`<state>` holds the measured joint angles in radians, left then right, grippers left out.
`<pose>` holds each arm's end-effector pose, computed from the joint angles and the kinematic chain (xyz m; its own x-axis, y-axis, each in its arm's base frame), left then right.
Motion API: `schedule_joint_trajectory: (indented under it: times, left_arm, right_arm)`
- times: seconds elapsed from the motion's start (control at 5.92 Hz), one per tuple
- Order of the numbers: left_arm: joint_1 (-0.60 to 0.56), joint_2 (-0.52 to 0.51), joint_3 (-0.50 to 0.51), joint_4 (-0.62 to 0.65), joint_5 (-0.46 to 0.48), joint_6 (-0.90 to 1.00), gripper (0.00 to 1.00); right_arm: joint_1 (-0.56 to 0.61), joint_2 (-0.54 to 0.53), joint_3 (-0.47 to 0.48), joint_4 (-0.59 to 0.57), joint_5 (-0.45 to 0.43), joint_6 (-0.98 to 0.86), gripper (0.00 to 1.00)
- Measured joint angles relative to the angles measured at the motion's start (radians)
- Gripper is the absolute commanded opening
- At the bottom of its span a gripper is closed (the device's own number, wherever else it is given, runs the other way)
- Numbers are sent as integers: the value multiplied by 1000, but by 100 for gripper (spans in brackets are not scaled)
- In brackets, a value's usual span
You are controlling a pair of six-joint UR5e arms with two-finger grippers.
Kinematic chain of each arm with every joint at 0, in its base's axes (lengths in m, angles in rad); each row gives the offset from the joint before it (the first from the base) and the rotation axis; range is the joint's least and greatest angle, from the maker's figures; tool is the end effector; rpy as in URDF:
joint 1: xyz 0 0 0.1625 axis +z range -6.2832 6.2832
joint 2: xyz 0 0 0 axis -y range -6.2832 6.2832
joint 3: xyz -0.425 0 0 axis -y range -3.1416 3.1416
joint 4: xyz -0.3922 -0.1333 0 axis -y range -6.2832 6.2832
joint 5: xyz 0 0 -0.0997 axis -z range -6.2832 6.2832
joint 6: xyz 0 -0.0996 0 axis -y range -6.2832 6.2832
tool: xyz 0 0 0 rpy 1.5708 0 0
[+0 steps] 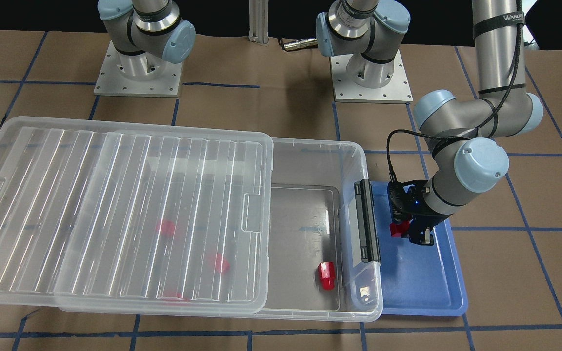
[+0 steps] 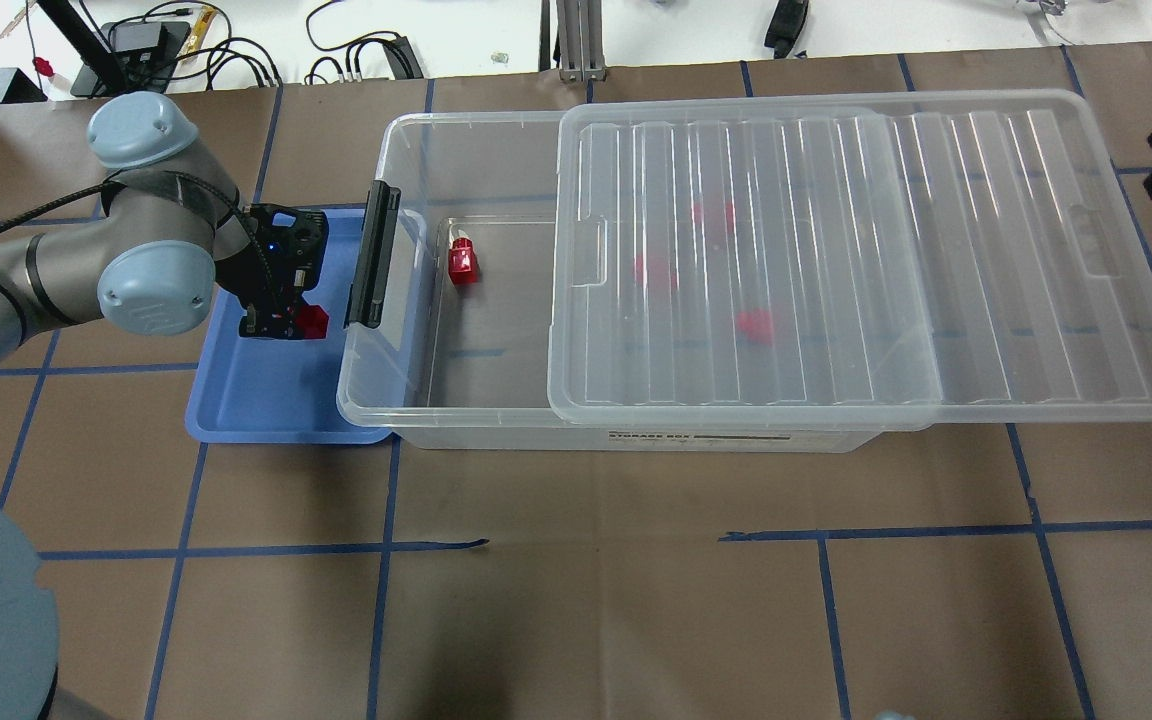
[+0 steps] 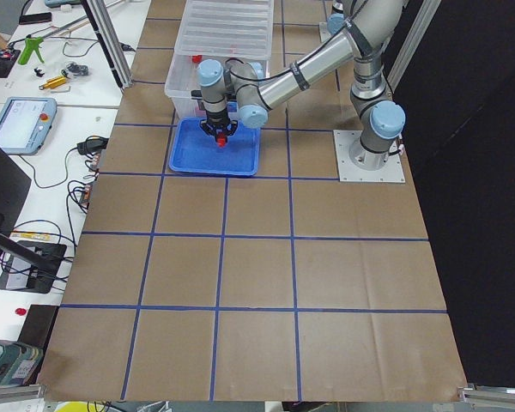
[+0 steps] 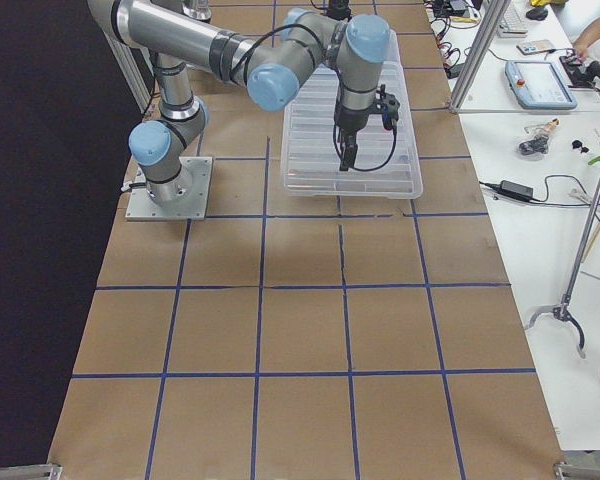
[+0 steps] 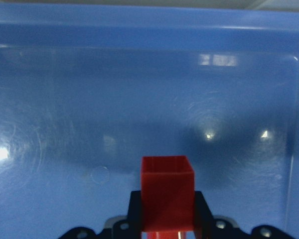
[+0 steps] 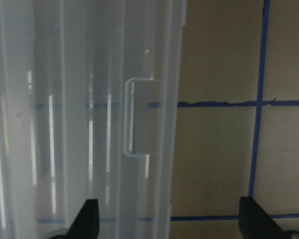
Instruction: Place red block in blue tray from box
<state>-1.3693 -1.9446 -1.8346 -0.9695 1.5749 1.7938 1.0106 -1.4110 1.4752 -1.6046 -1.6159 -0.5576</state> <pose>-0.0169 -0.5815 0.2215 0.0216 0.9991 0.0363 0.9998 -0.0215 -0.0040 -0.1861 -0.5392 0.4544 -0.9998 0.0014 0.0222 0.0025 0.9988 0.0496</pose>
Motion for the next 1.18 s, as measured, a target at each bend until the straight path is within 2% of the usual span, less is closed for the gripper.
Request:
schedule_joint_trajectory:
  times: [0.34, 0.51, 0.68, 0.84, 1.18]
  left_arm:
    - [4, -17, -7, 8, -1, 1, 17]
    - [4, -24, -7, 9, 0, 0, 26]
    - [4, -30, -8, 9, 1, 0, 81]
    - [4, -39, -7, 10, 0, 2, 97]
    - [-3, -22, 14, -6, 5, 4, 97]
  right_arm:
    - [-88, 122, 13, -97, -35, -99, 100]
    - [-96, 146, 47, -135, -36, -103, 100]
    - [-99, 148, 94, -173, -34, -97, 100]
    - [-93, 135, 132, -187, -26, -62, 100]
    - [-51, 112, 157, -185, 1, 5, 100]
